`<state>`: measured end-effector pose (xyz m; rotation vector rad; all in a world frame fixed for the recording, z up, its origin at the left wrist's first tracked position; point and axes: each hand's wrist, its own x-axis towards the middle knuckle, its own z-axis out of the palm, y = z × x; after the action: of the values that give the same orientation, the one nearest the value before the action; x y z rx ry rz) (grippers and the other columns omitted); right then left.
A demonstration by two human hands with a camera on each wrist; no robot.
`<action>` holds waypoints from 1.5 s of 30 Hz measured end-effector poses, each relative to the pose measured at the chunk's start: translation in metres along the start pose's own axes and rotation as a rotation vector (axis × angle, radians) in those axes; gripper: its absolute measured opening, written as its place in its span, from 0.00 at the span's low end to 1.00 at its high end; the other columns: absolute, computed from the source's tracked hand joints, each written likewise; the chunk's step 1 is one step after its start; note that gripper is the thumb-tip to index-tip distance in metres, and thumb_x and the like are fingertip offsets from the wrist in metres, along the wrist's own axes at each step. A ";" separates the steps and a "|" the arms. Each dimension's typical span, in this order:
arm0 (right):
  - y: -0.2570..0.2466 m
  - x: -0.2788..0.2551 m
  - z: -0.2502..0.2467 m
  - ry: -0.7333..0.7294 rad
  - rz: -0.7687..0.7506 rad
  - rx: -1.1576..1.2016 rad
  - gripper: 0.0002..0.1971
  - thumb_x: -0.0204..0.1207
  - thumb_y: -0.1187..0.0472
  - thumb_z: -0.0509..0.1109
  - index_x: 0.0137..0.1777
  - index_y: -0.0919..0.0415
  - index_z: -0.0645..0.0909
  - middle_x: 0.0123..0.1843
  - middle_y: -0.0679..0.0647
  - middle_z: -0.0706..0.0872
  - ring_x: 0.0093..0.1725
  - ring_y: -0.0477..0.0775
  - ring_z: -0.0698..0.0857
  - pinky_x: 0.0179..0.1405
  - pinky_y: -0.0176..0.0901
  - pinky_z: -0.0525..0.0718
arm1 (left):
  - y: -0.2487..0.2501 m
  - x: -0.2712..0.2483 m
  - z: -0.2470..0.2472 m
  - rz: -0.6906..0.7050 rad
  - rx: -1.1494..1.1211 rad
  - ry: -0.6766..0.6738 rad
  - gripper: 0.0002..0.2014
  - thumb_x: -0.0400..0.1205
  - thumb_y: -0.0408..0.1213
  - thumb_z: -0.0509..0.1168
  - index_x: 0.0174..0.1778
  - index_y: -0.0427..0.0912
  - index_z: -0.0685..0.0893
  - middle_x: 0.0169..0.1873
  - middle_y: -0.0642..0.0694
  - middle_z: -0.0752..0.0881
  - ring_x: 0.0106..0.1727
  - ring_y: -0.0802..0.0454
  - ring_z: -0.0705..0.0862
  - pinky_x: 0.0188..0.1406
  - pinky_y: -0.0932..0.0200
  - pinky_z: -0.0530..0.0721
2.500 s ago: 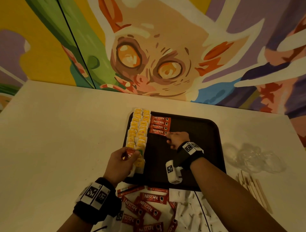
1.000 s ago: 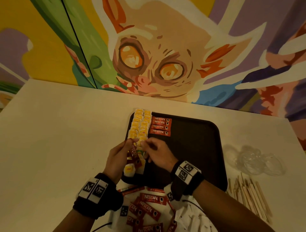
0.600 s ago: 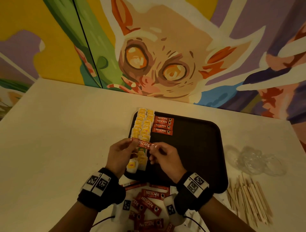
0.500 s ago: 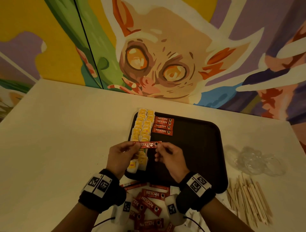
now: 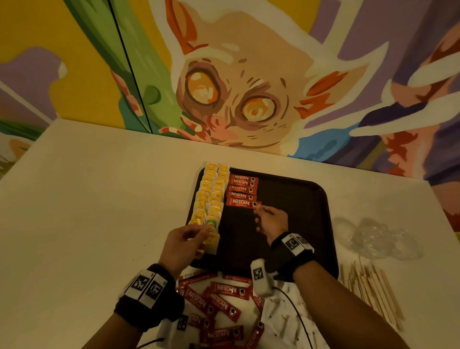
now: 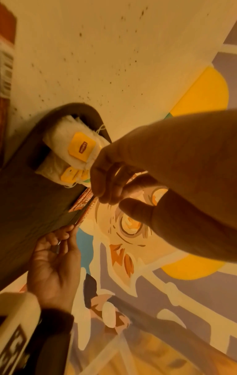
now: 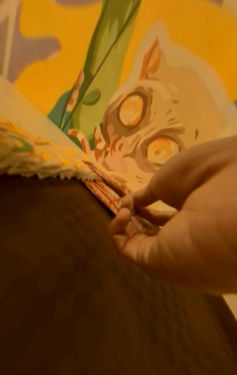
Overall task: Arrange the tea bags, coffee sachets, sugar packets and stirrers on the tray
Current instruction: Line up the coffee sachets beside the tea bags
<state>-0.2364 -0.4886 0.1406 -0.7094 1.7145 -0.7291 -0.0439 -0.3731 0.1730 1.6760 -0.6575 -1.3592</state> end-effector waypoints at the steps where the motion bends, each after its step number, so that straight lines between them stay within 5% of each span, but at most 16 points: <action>1: 0.000 0.006 0.001 0.021 0.016 -0.026 0.09 0.80 0.58 0.72 0.58 0.57 0.85 0.49 0.51 0.88 0.40 0.46 0.84 0.32 0.38 0.82 | -0.002 -0.001 -0.001 -0.006 0.012 -0.003 0.04 0.80 0.33 0.70 0.43 0.44 0.90 0.36 0.49 0.91 0.30 0.58 0.87 0.34 0.55 0.86; 6: -0.004 0.021 0.009 0.052 0.116 -0.169 0.12 0.78 0.56 0.74 0.59 0.58 0.85 0.52 0.56 0.89 0.40 0.52 0.83 0.29 0.40 0.78 | -0.011 -0.001 -0.008 -0.020 0.059 -0.008 0.04 0.81 0.33 0.69 0.46 0.38 0.89 0.40 0.43 0.90 0.33 0.51 0.84 0.28 0.59 0.83; 9: -0.006 0.024 0.013 0.048 0.163 -0.240 0.13 0.76 0.56 0.75 0.59 0.56 0.84 0.53 0.56 0.88 0.40 0.52 0.85 0.31 0.42 0.81 | -0.013 -0.001 -0.012 -0.037 0.049 -0.015 0.05 0.81 0.33 0.69 0.48 0.39 0.89 0.42 0.41 0.91 0.36 0.47 0.86 0.36 0.50 0.85; 13: -0.004 0.031 0.016 0.014 0.176 -0.199 0.06 0.78 0.58 0.74 0.48 0.61 0.87 0.42 0.55 0.89 0.37 0.50 0.85 0.38 0.43 0.86 | -0.014 -0.001 -0.016 -0.046 0.066 -0.015 0.05 0.81 0.33 0.68 0.47 0.40 0.90 0.42 0.43 0.91 0.38 0.46 0.88 0.42 0.44 0.87; 20: -0.009 0.033 0.021 0.030 0.183 -0.147 0.05 0.79 0.62 0.72 0.42 0.61 0.83 0.37 0.55 0.87 0.35 0.49 0.86 0.54 0.50 0.90 | -0.010 -0.005 -0.012 -0.056 0.060 -0.031 0.05 0.82 0.33 0.67 0.47 0.38 0.88 0.40 0.45 0.89 0.34 0.52 0.84 0.31 0.59 0.83; 27: -0.012 0.033 0.021 0.028 0.177 -0.140 0.05 0.80 0.61 0.72 0.48 0.64 0.83 0.41 0.57 0.88 0.39 0.50 0.87 0.52 0.49 0.91 | -0.009 -0.008 -0.014 -0.052 0.075 -0.047 0.05 0.82 0.33 0.67 0.48 0.37 0.88 0.36 0.45 0.87 0.32 0.54 0.82 0.27 0.62 0.80; 30: -0.007 0.027 0.018 0.012 0.134 -0.151 0.07 0.80 0.60 0.72 0.53 0.63 0.83 0.42 0.55 0.88 0.36 0.49 0.86 0.42 0.45 0.91 | -0.012 -0.010 -0.019 -0.030 0.126 -0.053 0.07 0.82 0.35 0.67 0.48 0.36 0.88 0.38 0.42 0.88 0.32 0.53 0.82 0.29 0.60 0.81; 35: 0.008 -0.005 0.001 -0.112 -0.083 -0.303 0.08 0.81 0.58 0.71 0.57 0.58 0.82 0.46 0.53 0.89 0.38 0.47 0.87 0.35 0.40 0.87 | -0.030 -0.016 -0.042 0.111 0.418 -0.082 0.02 0.81 0.37 0.69 0.45 0.45 0.87 0.43 0.47 0.89 0.34 0.52 0.87 0.29 0.61 0.84; 40: 0.024 -0.052 -0.027 -0.397 -0.278 -0.539 0.03 0.80 0.57 0.72 0.51 0.54 0.84 0.47 0.49 0.89 0.36 0.41 0.86 0.29 0.30 0.80 | -0.054 -0.029 -0.069 0.122 0.814 -0.139 0.10 0.78 0.43 0.72 0.53 0.54 0.83 0.51 0.54 0.84 0.48 0.55 0.82 0.47 0.59 0.84; 45: 0.052 -0.084 -0.041 -0.611 -0.414 -0.785 0.04 0.78 0.57 0.74 0.51 0.50 0.86 0.46 0.42 0.88 0.46 0.37 0.86 0.45 0.31 0.84 | -0.071 -0.040 -0.081 0.131 1.172 -0.242 0.26 0.74 0.52 0.73 0.68 0.57 0.77 0.64 0.51 0.77 0.62 0.49 0.74 0.61 0.54 0.77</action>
<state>-0.2619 -0.3868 0.1599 -1.6686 1.2499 -0.0331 0.0147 -0.2815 0.1350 2.2535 -1.9236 -1.1198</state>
